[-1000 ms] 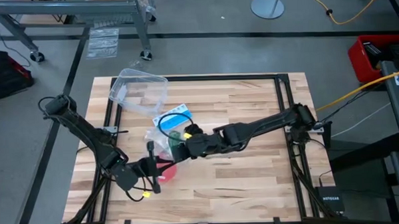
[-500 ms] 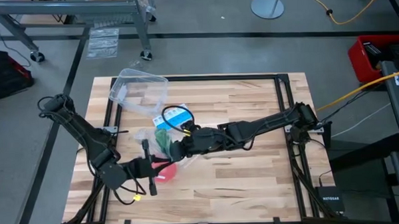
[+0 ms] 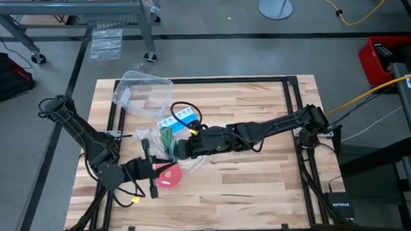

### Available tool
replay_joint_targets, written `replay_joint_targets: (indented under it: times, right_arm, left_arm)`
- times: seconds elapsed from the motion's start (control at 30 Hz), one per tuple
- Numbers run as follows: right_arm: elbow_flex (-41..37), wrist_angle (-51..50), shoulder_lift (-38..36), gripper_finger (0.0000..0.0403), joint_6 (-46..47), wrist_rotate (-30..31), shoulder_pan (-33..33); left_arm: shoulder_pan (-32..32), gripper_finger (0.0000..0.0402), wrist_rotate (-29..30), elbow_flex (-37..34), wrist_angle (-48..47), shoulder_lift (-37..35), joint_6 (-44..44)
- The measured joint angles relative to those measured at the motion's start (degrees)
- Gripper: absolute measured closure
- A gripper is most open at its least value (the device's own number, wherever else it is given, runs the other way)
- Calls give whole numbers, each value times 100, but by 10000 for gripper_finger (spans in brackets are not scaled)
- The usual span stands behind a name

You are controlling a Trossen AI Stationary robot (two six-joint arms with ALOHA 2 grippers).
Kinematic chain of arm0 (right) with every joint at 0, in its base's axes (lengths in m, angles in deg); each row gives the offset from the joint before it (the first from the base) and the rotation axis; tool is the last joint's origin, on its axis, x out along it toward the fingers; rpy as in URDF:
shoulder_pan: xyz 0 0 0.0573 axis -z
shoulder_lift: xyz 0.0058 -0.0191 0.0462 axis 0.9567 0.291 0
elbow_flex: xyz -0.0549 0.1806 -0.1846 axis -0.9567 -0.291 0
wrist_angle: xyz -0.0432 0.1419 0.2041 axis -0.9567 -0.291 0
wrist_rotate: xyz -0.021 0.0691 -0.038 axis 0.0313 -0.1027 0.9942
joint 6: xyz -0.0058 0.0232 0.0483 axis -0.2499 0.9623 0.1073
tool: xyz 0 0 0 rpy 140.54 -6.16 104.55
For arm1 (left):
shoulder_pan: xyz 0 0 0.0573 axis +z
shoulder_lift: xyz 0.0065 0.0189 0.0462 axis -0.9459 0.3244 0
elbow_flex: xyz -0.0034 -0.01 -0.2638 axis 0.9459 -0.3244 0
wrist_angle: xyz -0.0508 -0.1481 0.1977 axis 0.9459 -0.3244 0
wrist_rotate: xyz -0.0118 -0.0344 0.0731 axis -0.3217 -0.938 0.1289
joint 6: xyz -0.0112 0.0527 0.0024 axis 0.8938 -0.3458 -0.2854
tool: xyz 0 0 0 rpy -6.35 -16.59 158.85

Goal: Roll bandage
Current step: Put the green bandage into the transparent zip bag

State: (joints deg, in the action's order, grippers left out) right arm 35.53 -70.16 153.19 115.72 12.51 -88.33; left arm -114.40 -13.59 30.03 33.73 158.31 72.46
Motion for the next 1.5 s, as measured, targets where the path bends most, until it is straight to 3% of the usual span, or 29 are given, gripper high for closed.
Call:
replay_joint_targets:
  times: [0.27, 0.73, 1.13, 1.5]
  right_arm:
    - [0, -61, 0, 235, 165, -209, -95]
    - [11, -441, -9, 235, 203, 173, -174]
    - [7, -592, -355, 235, 821, 76, -200]
    - [4, -762, -434, 235, 1246, 437, -481]
  left_arm:
    - [-4, 401, -81, 0, -118, 0, 148]
    - [-55, 401, 101, -11, -118, 0, 341]
    - [-45, 401, 106, 0, 352, -15, 457]
    - [42, 401, -62, 0, 478, -11, 716]
